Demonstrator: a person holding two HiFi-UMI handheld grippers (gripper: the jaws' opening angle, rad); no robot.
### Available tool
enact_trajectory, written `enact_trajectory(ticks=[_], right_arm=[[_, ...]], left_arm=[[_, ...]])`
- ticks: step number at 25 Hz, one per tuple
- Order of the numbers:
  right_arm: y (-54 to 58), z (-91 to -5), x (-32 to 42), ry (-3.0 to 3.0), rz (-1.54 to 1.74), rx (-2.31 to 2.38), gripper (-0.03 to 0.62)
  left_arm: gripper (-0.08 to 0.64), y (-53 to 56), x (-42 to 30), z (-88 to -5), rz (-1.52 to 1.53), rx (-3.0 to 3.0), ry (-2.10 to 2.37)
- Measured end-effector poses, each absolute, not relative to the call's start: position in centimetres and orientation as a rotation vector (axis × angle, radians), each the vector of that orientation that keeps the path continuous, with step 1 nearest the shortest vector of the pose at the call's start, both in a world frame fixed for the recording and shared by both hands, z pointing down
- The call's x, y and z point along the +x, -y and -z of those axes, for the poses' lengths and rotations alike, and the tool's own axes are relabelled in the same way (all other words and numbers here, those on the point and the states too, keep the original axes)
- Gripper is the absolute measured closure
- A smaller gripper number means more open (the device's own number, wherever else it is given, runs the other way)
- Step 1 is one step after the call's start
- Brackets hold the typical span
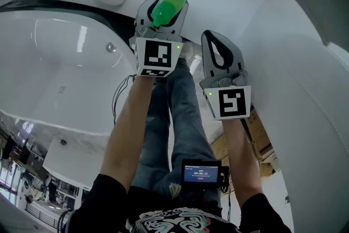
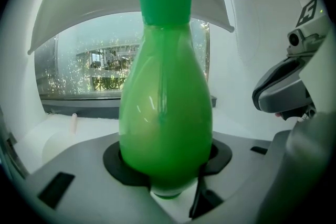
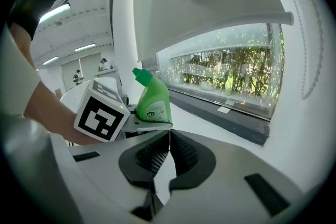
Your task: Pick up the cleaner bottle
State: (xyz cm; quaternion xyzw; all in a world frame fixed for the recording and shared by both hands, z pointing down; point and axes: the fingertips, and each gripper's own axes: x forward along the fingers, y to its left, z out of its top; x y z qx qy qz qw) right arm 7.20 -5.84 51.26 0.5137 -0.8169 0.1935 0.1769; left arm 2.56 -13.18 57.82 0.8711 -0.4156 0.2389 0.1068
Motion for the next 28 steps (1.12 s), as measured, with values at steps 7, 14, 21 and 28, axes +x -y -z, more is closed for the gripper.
enact_trajectory(ticks=[7,14,21,28], right_arm=[[5.8,-51.3,7.1,2.322,-0.564,1.451,0.566],[5.6,-51.6,7.5,2.313,-0.569,1.461,0.566],[5.4,-51.8,7.6,2.308,-0.577,1.440,0.566],[5.2,-52.2,7.5,2.312,-0.594,1.418,0.566]], left_arm=[[0.342,13.5,2.6,-57.5,-0.688,2.578,1.252],[0.348,14.0,2.2,-57.7,-0.625,2.548,1.202],[0.350,14.7,1.2,-57.7,-0.501,2.447,1.166],[0.351,15.6,0.0,-57.9,-0.371,2.337,1.160]])
